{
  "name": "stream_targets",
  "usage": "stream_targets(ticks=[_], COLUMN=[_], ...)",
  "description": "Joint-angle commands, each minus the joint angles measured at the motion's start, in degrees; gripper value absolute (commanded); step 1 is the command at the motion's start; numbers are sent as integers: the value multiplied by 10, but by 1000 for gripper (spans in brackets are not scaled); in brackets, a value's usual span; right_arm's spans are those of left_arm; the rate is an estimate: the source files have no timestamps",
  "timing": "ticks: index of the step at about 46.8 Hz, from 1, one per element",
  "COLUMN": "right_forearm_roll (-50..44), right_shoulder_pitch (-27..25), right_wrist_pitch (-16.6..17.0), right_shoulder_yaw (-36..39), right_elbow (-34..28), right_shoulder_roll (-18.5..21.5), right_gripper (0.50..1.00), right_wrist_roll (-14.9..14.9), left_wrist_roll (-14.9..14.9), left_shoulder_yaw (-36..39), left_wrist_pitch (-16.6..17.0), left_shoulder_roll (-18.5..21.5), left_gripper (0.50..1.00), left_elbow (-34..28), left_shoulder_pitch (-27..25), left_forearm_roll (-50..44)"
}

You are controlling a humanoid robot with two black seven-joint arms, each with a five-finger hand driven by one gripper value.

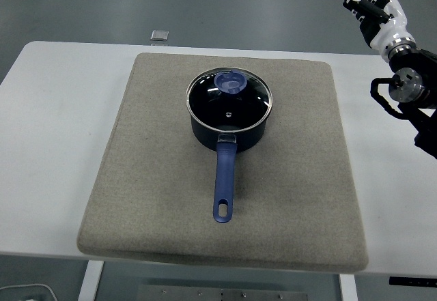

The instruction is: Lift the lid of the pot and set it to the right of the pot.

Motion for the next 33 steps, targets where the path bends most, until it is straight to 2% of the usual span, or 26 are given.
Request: stream_targets(ticks=[1,33], right_forearm_roll=[-1,0], right_shoulder_pitch=[0,-1], right_wrist_pitch=[0,-2], right_shoulder_yaw=[0,0], right_elbow=[0,0], right_shoulder_roll=[0,-3], right_gripper=[903,903], right_wrist_roll=[0,1], left_wrist_roll=[0,0], left_shoulder_yaw=[0,0], left_wrist_pitch=[0,0], left_shoulder_roll=[0,0], left_gripper=[1000,1000], left_elbow=[0,-1], left_shoulder_pitch=[0,-1], left_forearm_roll=[0,0])
